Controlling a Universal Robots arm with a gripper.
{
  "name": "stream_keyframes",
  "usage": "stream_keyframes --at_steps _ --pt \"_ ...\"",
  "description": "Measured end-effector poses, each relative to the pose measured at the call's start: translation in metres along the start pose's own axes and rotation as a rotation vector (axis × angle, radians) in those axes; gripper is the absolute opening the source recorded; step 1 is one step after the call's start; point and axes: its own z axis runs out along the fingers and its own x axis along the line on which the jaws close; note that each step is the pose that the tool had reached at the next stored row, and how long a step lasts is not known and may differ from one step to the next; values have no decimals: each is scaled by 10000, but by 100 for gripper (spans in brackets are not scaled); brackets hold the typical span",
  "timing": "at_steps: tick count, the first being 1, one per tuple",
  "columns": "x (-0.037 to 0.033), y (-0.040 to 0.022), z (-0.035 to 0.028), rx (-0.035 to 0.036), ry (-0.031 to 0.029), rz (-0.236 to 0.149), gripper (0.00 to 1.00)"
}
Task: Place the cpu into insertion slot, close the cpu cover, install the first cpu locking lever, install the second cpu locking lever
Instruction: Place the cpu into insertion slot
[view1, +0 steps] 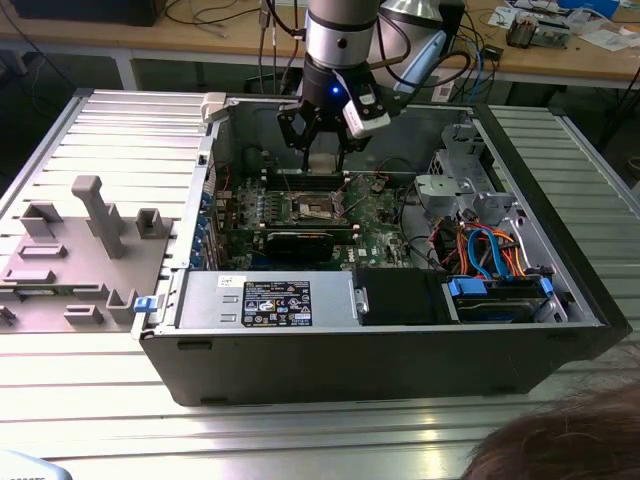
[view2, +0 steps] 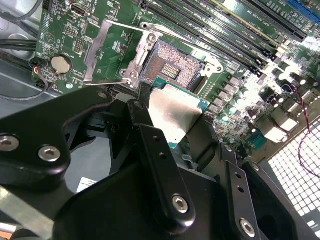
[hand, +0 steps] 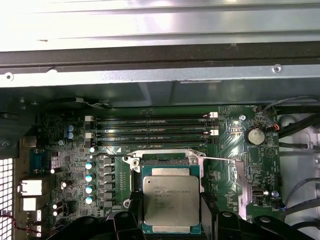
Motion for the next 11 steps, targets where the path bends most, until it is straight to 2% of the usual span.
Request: stream_keyframes --at_steps 11 --pt "1 -1 23 0 -1 0 54"
